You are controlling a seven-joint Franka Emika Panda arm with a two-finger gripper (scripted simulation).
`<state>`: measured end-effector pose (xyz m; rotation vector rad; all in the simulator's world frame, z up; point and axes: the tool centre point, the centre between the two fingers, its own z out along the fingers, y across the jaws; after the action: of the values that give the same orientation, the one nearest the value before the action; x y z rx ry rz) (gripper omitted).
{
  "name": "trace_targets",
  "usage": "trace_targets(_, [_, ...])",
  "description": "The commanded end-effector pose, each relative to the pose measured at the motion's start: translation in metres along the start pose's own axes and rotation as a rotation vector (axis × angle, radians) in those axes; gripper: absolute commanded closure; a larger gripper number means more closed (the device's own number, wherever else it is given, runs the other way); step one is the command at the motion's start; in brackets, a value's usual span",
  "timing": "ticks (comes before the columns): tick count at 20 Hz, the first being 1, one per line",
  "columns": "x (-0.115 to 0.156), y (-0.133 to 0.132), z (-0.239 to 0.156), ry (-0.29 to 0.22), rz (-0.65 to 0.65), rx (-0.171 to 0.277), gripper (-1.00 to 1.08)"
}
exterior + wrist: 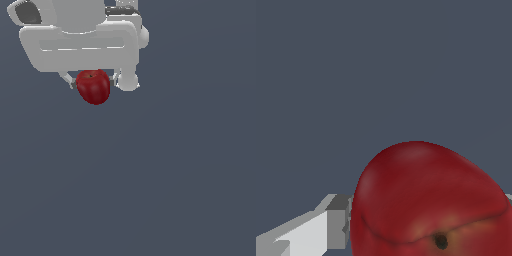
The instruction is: Pick up the object and move it to a goal position.
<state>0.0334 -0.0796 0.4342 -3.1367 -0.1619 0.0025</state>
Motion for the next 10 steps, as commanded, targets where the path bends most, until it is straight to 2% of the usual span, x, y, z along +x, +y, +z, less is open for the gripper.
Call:
trace_targets(1, [0.001, 0.003, -0.015, 0.002, -0.001, -0.001, 1.08])
trace_targets(10, [0.004, 0.011, -0.041, 0.002, -0.001, -0.001, 1.08])
